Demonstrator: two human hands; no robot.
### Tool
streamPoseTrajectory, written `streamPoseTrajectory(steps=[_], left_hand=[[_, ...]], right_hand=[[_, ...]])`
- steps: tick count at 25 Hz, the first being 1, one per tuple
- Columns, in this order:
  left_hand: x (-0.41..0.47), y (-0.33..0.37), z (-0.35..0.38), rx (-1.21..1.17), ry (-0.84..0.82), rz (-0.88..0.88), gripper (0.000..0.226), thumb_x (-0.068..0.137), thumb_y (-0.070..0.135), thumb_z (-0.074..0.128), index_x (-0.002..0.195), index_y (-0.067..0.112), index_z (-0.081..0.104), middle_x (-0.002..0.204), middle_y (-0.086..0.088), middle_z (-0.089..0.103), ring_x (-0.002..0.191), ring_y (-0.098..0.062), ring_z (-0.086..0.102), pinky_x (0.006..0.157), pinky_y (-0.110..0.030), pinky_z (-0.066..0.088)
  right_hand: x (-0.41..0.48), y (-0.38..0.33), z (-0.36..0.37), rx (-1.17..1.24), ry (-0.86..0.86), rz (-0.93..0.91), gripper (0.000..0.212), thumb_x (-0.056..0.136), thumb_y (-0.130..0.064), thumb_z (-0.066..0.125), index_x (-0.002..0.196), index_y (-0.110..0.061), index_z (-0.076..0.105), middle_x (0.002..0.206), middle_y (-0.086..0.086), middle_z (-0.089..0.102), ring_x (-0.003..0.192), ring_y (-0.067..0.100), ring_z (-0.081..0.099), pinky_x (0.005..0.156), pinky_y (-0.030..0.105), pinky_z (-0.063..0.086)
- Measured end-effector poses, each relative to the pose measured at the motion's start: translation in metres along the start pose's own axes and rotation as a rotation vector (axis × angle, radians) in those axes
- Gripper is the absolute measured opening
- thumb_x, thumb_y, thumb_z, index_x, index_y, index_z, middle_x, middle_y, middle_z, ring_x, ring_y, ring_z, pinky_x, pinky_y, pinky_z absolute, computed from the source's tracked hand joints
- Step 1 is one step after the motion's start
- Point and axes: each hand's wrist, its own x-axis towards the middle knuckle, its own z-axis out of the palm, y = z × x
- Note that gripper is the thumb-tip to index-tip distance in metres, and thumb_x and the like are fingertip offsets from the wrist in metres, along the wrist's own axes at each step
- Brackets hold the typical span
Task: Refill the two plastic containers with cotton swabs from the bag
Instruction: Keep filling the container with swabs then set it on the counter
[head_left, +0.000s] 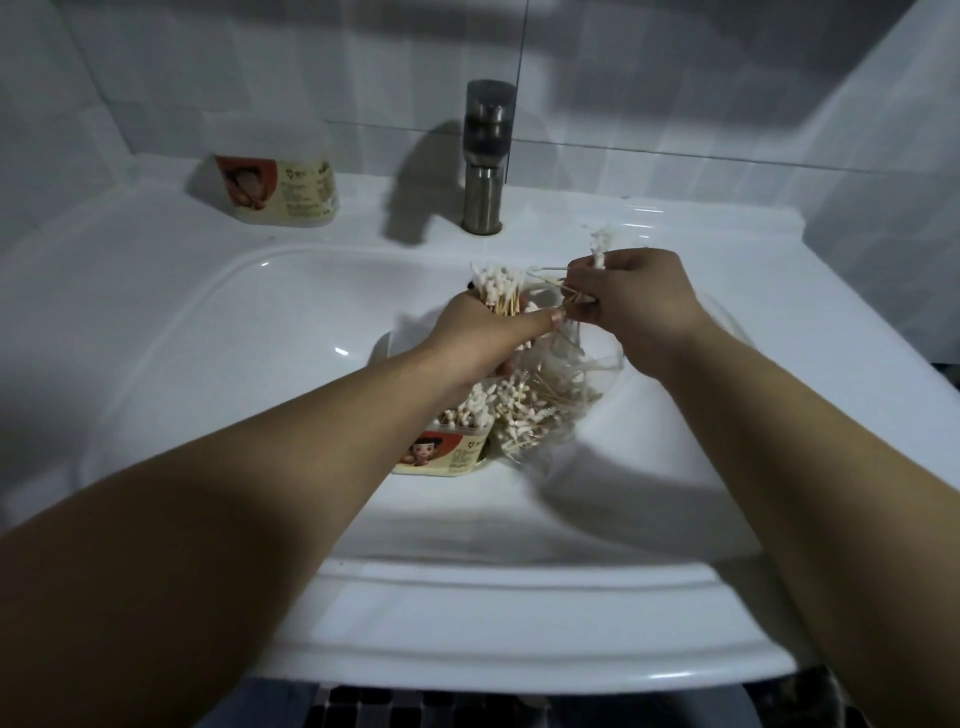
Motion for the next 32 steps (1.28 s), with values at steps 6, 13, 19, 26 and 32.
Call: streamPoseTrajectory(steps=[6, 13, 19, 26, 32], left_hand=[[-0.002, 0.005, -0.002, -0.167, -0.048, -0.051, 0.016, 0.088, 0.01, 0.076, 0.104, 0.012, 0.075, 0.09, -0.006, 0.078, 0.078, -0.013, 0.073, 0.066, -0.027, 0.058], [-0.002, 0.009, -0.004, -0.212, -0.014, -0.058, 0.008, 0.095, 0.012, 0.067, 0.103, 0.01, 0.069, 0.078, -0.003, 0.069, 0.075, -0.015, 0.068, 0.076, -0.035, 0.059], [0.007, 0.011, -0.014, -0.204, 0.131, 0.025, 0.009, 0.092, 0.025, 0.076, 0.094, 0.019, 0.069, 0.088, 0.002, 0.073, 0.084, -0.016, 0.069, 0.089, -0.04, 0.059], [0.0, 0.006, -0.006, 0.323, 0.053, 0.297, 0.023, 0.094, 0.033, 0.071, 0.112, 0.019, 0.072, 0.103, 0.006, 0.075, 0.098, -0.01, 0.069, 0.085, -0.026, 0.053], [0.002, 0.003, -0.008, 0.355, -0.029, 0.274, 0.02, 0.09, 0.028, 0.073, 0.108, 0.022, 0.073, 0.092, 0.002, 0.078, 0.087, -0.015, 0.074, 0.087, -0.041, 0.059]], right_hand=[[0.002, 0.0, 0.003, 0.035, 0.012, -0.01, 0.01, 0.086, 0.008, 0.067, 0.078, 0.004, 0.072, 0.076, 0.016, 0.065, 0.067, 0.022, 0.067, 0.066, 0.026, 0.058], [0.01, -0.001, -0.01, 0.03, 0.075, -0.044, 0.018, 0.085, 0.009, 0.065, 0.07, 0.0, 0.068, 0.064, 0.008, 0.059, 0.062, 0.017, 0.064, 0.066, 0.027, 0.056], [0.016, 0.002, -0.013, -0.159, 0.088, -0.081, 0.009, 0.083, -0.002, 0.069, 0.077, -0.002, 0.075, 0.069, 0.008, 0.07, 0.061, 0.023, 0.069, 0.083, 0.05, 0.062], [0.006, 0.004, 0.0, -0.206, 0.0, -0.104, 0.014, 0.083, -0.003, 0.07, 0.075, -0.012, 0.077, 0.073, 0.005, 0.075, 0.068, 0.025, 0.075, 0.081, 0.049, 0.063], [-0.004, 0.001, 0.009, -0.019, -0.098, -0.053, 0.012, 0.09, 0.003, 0.068, 0.097, 0.013, 0.072, 0.097, 0.032, 0.072, 0.087, 0.04, 0.074, 0.082, 0.045, 0.063]])
